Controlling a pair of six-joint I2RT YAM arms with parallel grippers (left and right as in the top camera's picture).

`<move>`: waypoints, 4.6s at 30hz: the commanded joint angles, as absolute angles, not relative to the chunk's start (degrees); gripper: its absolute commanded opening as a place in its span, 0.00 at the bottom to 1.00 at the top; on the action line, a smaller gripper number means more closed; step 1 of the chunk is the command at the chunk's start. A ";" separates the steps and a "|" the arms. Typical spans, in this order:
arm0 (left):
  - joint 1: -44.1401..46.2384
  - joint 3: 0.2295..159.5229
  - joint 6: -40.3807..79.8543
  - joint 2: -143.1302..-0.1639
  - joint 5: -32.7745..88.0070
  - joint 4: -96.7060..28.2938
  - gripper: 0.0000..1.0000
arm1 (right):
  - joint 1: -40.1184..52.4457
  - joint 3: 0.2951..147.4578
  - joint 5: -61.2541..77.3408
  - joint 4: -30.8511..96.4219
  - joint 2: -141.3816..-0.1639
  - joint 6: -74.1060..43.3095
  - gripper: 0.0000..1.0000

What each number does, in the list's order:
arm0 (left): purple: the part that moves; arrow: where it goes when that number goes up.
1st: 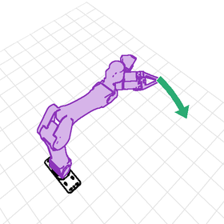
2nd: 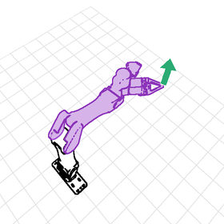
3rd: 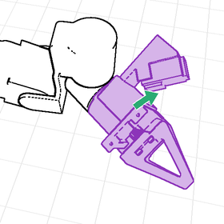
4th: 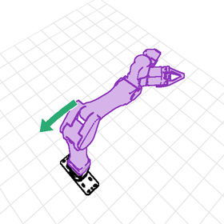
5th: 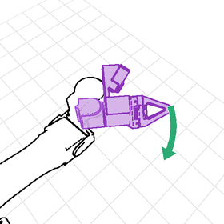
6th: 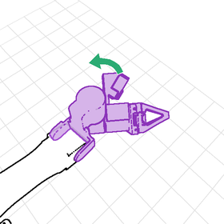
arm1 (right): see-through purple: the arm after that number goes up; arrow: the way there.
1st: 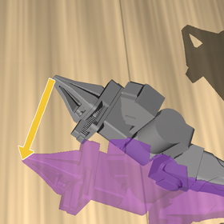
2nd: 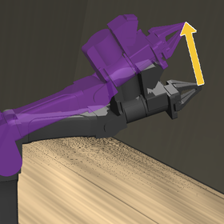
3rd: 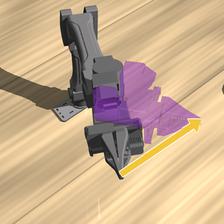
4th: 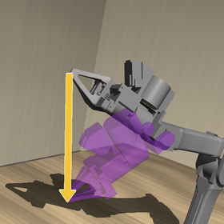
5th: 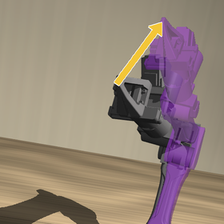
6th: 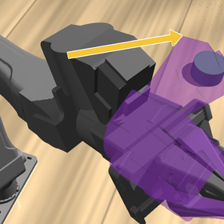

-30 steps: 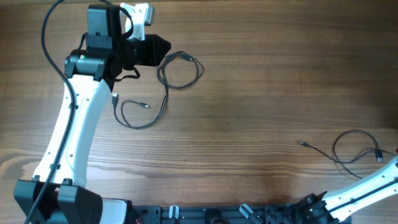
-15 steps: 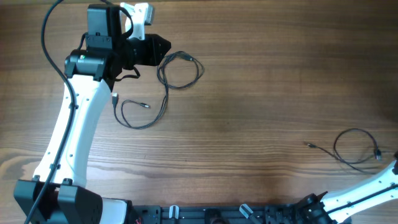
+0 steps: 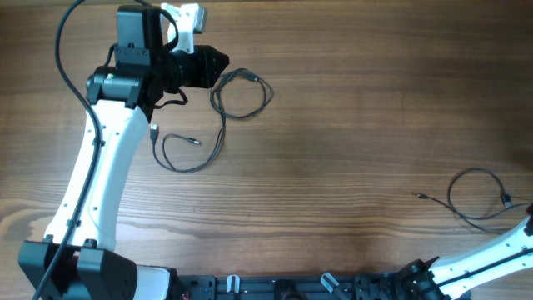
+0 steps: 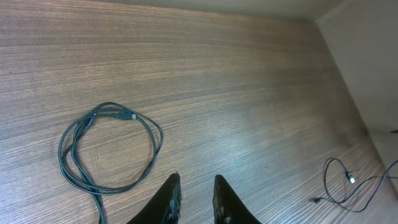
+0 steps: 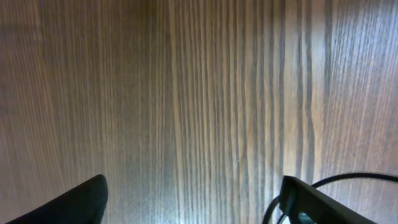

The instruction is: Untangle cables

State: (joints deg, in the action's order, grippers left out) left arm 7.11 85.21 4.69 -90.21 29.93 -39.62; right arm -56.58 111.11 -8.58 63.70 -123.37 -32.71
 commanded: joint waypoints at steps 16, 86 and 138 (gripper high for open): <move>7.01 85.82 4.97 -90.02 35.66 -39.40 0.18 | -56.97 112.29 33.74 77.76 -119.98 -24.82 1.00; 7.01 85.82 4.93 -90.02 38.59 -37.91 0.18 | -18.76 67.05 -10.41 62.33 -108.66 -36.38 0.45; 6.98 85.82 4.75 -90.00 40.05 -37.91 0.18 | -18.83 57.84 -17.80 53.60 -108.53 -43.68 0.04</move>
